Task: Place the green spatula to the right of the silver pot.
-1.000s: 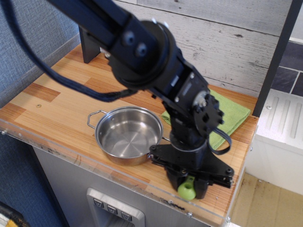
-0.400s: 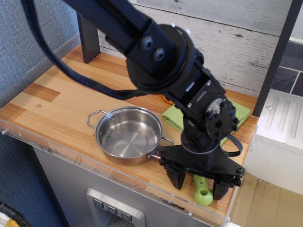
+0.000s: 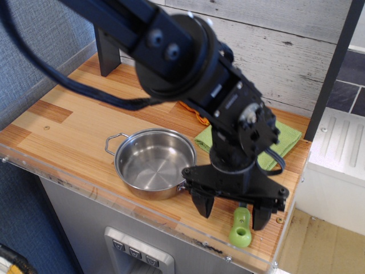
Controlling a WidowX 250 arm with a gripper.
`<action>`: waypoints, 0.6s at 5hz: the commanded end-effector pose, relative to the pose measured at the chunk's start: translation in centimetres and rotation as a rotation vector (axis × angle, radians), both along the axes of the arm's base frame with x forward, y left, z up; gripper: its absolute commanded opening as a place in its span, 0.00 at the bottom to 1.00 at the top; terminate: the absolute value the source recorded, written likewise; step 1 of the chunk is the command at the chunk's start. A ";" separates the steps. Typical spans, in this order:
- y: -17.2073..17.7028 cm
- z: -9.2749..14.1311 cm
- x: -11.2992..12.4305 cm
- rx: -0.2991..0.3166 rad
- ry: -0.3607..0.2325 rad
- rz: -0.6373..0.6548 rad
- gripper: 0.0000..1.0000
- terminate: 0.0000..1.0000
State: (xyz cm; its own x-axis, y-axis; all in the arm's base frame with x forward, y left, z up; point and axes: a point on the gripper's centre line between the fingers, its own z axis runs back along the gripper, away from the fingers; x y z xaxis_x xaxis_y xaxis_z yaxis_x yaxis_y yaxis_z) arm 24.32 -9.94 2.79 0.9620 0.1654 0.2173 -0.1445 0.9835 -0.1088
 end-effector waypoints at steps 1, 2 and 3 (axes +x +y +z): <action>0.1 5.3 1.0 -0.081 -0.138 0.001 1.00 0.00; 0.1 8.4 1.0 -0.135 -0.209 -0.006 1.00 0.00; 0.2 10.6 0.7 -0.190 -0.223 -0.016 1.00 0.00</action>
State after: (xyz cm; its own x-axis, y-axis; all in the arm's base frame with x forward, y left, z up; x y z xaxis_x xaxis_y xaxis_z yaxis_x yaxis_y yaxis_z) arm 24.89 -10.42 12.01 0.9110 0.2111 0.3544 -0.1006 0.9469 -0.3055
